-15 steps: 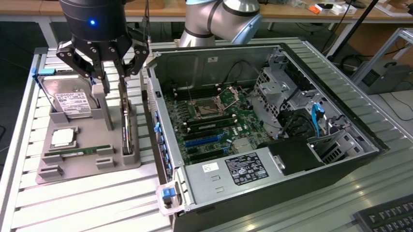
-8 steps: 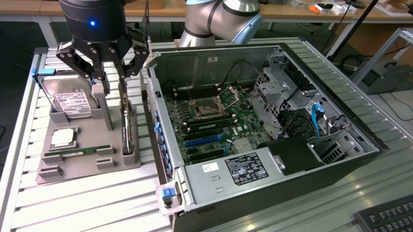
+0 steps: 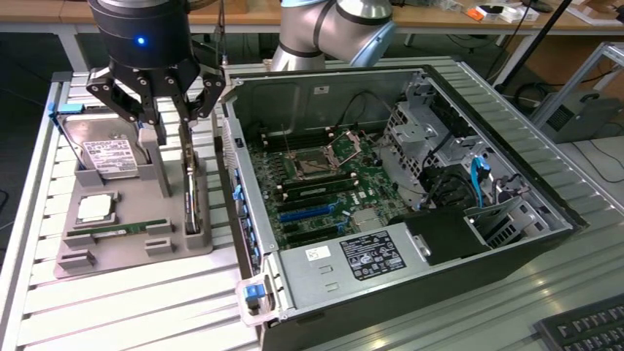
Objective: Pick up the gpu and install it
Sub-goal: 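Pick up the gpu and move the gpu toward the slot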
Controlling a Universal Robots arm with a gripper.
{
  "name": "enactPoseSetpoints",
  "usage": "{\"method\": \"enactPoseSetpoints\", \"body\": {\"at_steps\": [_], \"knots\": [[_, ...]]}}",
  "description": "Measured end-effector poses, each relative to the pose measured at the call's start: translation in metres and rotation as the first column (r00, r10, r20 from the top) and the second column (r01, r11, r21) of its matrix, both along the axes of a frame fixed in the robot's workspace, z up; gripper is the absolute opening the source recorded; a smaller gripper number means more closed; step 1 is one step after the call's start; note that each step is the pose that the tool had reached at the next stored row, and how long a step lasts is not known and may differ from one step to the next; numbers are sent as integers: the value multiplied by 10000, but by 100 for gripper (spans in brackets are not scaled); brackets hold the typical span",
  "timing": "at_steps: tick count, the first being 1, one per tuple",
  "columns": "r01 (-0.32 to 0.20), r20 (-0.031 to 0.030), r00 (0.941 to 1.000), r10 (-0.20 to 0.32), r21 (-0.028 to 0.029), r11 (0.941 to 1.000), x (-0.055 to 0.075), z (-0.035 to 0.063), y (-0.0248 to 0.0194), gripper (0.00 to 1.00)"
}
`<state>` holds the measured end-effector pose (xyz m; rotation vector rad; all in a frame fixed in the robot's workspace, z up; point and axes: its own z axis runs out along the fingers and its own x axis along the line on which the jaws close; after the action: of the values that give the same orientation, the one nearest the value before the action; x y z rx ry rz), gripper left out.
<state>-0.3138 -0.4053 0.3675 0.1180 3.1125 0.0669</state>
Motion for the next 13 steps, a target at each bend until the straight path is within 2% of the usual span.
{"method": "enactPoseSetpoints", "body": {"at_steps": [13], "knots": [[0,0,10000,0,0,10000,-7,-50,-18,36]]}}
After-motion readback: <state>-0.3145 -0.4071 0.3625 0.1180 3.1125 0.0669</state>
